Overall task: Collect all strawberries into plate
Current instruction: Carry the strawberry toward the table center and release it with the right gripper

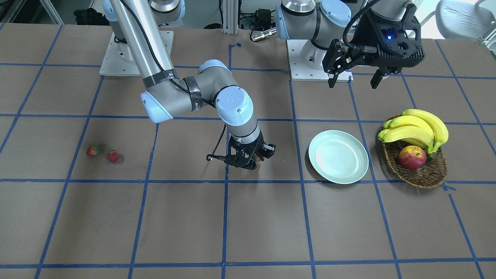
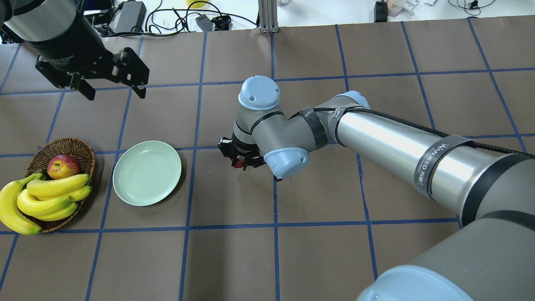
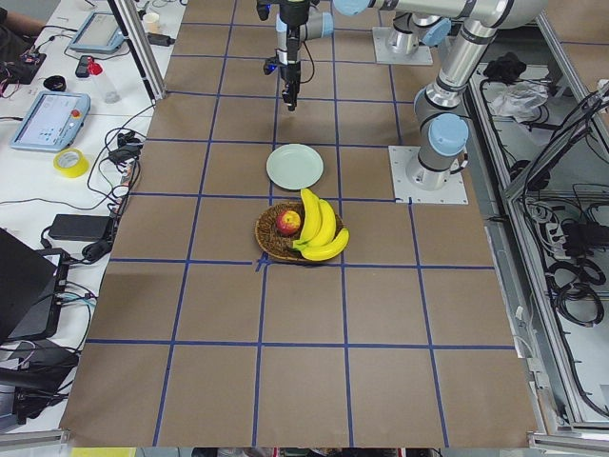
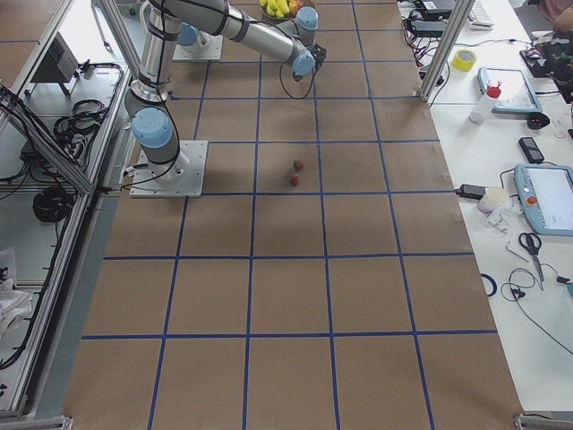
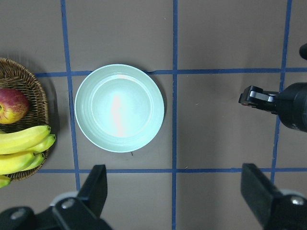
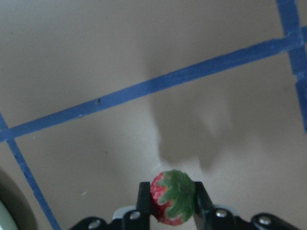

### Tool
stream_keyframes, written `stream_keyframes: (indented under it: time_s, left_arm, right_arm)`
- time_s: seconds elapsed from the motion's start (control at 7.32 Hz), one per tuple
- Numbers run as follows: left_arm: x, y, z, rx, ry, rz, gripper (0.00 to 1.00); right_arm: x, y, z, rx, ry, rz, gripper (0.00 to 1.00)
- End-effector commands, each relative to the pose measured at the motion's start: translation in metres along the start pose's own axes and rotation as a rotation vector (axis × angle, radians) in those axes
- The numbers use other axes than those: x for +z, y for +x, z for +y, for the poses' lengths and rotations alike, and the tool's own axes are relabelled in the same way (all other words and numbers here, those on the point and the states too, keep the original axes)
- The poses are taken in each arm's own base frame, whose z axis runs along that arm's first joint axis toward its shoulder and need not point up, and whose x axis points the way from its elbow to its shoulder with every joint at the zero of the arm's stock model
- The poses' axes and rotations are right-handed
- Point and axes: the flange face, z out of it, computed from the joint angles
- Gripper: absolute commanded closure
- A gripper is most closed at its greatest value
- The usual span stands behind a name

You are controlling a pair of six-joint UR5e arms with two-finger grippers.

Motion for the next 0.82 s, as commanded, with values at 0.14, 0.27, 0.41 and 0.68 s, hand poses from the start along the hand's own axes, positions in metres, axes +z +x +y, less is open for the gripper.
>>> stream_keyframes:
  time_s: [0.14, 0.27, 0.41, 0.68]
  left_arm:
    - [-0.001, -0.001, 0.0, 0.0, 0.002, -0.001, 0.0]
    - [0.0, 0.0, 0.0, 0.0, -0.001, 0.001, 0.0]
    - [0.0, 0.0, 0.0, -0.002, -0.001, 0.001, 0.0]
    - [-0.001, 0.0, 0.0, 0.0, 0.002, 0.0, 0.0]
  right_arm:
    - [0.02, 0.013, 0.011, 0.008, -0.053, 0.023, 0.48]
    - [0.021, 0.019, 0.01, 0.007, -0.031, 0.054, 0.0]
    - [0.01, 0.017, 0.011, -0.03, -0.011, 0.051, 0.0]
    - [-0.05, 0.054, -0.022, -0.117, 0.093, 0.167, 0.0]
